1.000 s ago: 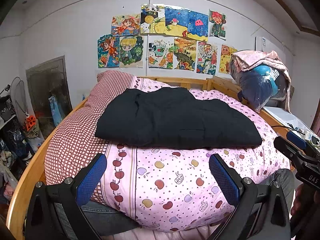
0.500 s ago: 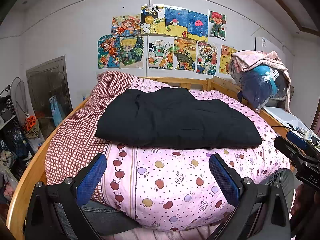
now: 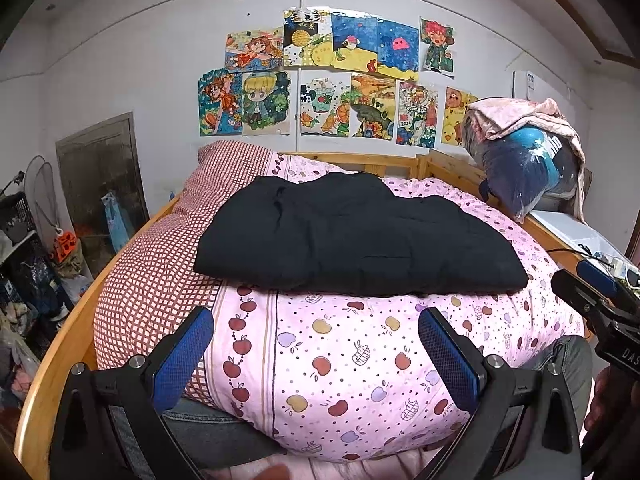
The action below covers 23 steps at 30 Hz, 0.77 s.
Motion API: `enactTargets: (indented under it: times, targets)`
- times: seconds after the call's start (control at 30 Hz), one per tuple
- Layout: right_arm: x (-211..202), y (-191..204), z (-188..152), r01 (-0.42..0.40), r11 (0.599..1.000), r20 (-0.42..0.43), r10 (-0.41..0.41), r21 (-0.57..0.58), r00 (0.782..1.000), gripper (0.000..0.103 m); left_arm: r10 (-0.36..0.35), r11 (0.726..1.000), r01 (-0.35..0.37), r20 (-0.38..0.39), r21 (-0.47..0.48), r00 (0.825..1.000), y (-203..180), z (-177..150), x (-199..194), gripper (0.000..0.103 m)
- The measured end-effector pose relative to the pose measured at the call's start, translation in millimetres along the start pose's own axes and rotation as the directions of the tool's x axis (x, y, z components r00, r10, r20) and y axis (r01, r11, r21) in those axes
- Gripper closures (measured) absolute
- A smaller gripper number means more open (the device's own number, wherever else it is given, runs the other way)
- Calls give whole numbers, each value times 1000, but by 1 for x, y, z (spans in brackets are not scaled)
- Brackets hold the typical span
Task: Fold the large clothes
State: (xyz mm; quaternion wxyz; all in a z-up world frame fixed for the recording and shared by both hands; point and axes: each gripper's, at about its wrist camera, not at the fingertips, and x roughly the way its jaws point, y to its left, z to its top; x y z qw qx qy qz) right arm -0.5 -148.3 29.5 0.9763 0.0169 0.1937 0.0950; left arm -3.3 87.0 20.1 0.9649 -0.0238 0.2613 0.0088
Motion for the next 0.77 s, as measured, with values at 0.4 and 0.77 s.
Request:
enactTargets:
  times: [0.4,0.77]
  targets:
    - [-1,1,-1,2,1000,0,-2,1,1000,8,-4,1000,4,10,12,1000,-6,-3,-3,0]
    - [-2,7,-6,1,1000,-6,-1,8,1000,8,-2,1000,2,8,11,1000,-9,-3,-2,0]
